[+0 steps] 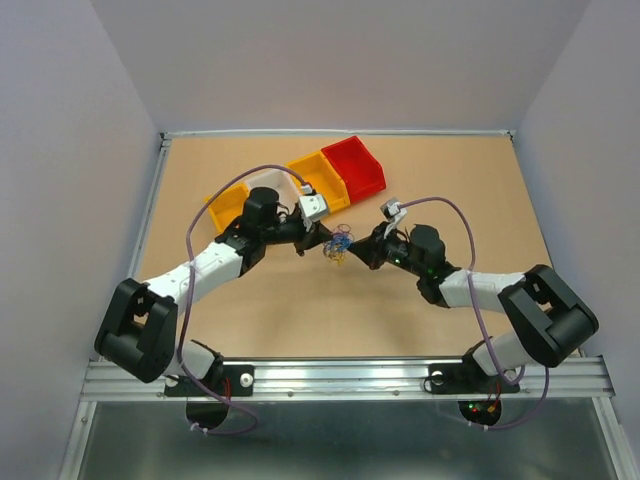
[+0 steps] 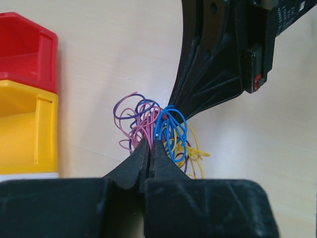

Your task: Untangle the cables

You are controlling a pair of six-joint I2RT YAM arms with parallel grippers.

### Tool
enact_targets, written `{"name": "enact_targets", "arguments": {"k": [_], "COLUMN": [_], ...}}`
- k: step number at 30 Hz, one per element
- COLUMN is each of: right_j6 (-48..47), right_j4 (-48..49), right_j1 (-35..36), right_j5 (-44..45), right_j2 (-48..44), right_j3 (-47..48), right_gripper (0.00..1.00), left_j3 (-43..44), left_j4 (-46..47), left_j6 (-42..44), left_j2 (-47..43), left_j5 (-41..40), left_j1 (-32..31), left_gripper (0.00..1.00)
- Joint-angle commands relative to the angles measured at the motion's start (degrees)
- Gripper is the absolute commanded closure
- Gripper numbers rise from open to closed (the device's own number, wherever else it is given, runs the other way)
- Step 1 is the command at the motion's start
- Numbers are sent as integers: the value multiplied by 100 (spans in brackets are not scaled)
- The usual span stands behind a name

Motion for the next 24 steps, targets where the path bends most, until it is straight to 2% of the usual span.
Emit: {"name": "enact_targets", "arguments": {"k": [1, 6, 7, 11, 15, 18, 20, 24], "right_j6": [274, 661, 713, 1012, 1267, 1364, 1259, 1232], "right_j4": [253, -247, -361, -906, -1267, -1663, -1777, -1997], "right_j1": [49, 49, 41, 41, 41, 41, 41, 41], "right_j5": [1175, 2697, 3344, 4895, 6308, 6812, 6866, 6779], "right_j2": [-415, -1318, -1469, -2322, -3270, -4009, -4474, -4828], "right_j3": [-252, -639, -683, -1016, -1438, -1562, -1676, -1711], "right_gripper": [99, 100, 99, 99, 99, 99, 100, 99], "left_j3": [-172, -190, -181, -102, -163, -198, -198, -181], "left_j4": [510, 739, 765, 932, 1047, 1091, 1082, 1073], "left_j6": [-175, -736, -851, -1291, -1433, -1415, -1354, -1283], "left_j2": [-556, -697, -663, -478, -477, -504, -504, -442], "left_j5": [-509, -414, -387, -264, -237, -159, 104, 132], "left_j1": [136, 830, 1101, 1717, 1939, 1956, 1956, 1947], "left_gripper": [100, 100, 100, 100, 100, 100, 100, 100]}}
